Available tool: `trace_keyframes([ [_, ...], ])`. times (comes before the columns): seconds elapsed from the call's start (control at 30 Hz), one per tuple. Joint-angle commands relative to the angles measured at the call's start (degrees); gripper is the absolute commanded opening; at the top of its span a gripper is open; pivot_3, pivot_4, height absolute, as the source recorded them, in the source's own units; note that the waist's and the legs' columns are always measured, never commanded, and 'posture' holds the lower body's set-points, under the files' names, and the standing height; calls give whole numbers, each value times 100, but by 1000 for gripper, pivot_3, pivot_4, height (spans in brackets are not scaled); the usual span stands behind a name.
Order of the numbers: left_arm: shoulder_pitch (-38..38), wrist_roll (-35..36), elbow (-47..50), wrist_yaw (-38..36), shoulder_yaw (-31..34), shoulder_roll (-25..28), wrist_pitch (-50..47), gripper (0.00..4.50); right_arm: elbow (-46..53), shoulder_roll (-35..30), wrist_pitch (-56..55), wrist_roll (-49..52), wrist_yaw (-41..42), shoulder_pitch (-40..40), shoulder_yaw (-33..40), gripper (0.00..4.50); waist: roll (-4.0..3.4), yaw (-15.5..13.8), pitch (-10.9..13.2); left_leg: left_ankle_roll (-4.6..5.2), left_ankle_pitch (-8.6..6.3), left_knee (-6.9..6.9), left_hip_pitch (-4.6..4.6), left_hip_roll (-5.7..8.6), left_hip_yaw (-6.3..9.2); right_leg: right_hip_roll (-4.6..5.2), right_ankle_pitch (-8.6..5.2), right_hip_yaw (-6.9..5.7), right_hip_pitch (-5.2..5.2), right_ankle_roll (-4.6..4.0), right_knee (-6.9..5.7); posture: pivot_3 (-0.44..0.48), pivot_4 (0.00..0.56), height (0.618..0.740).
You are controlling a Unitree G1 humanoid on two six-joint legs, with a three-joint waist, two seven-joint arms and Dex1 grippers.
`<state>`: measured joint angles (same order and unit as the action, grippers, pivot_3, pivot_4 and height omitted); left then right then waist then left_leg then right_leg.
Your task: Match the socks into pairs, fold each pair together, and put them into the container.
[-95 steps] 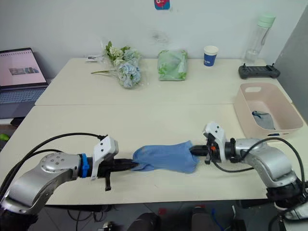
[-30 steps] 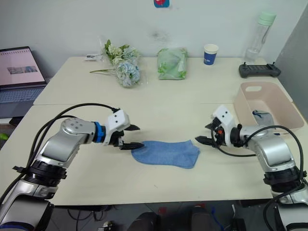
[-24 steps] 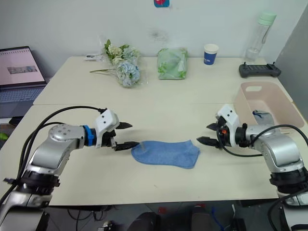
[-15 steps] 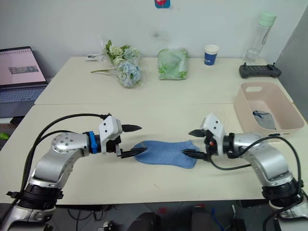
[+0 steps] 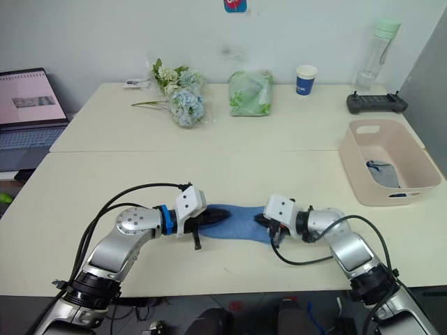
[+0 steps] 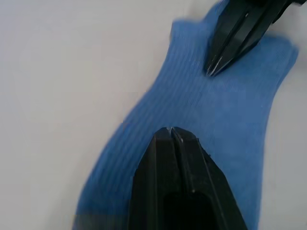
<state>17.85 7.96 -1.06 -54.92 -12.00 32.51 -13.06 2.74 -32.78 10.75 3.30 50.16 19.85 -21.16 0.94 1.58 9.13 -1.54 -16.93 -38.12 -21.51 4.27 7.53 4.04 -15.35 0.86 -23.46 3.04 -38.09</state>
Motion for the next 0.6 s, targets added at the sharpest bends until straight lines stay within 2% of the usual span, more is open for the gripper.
trace_keyframes([
  [0.03, -83, -33, 30, -98, 126, 242, 24, 19, -53, -363, -50, -9, 193, -185, 327, 0, 1, -4, -2, 0, 0, 0, 8, 0, 0, 1, 0, 0, 10, 0, 3, 0, 150, 740],
  [0.17, -173, 47, 39, -86, 322, 382, 37, 19, 113, -586, 126, 220, 393, -300, 584, 0, 1, -6, -2, 2, -1, 5, 31, 0, -2, 1, -1, 4, 30, 1, 5, 0, 150, 740],
  [0.37, -256, 1037, 736, -122, 1016, 324, -706, 19, 1084, -485, 1428, 1634, 596, -332, 1378, 0, 1, 3, -1, 3, -2, 10, 32, -8, -3, 3, -1, 8, 26, 1, 2, 0, 150, 740],
  [0.47, -294, 1509, 910, 50, 1515, 376, -1225, 613, 1220, -456, 2221, 2025, 244, -291, 1798, 625, 1, 1, -1, 3, -2, 10, 33, -9, -2, 4, -1, 8, 26, 1, 1, 0, 150, 740],
  [0.6, -512, 1688, 838, 284, 1853, 424, -1661, 1879, 1149, -404, 2552, 1841, -228, -323, 1902, 1985, 1, -4, -1, 3, -2, 16, 35, -7, -4, 5, -1, 9, 26, 1, 4, 0, 150, 740],
])
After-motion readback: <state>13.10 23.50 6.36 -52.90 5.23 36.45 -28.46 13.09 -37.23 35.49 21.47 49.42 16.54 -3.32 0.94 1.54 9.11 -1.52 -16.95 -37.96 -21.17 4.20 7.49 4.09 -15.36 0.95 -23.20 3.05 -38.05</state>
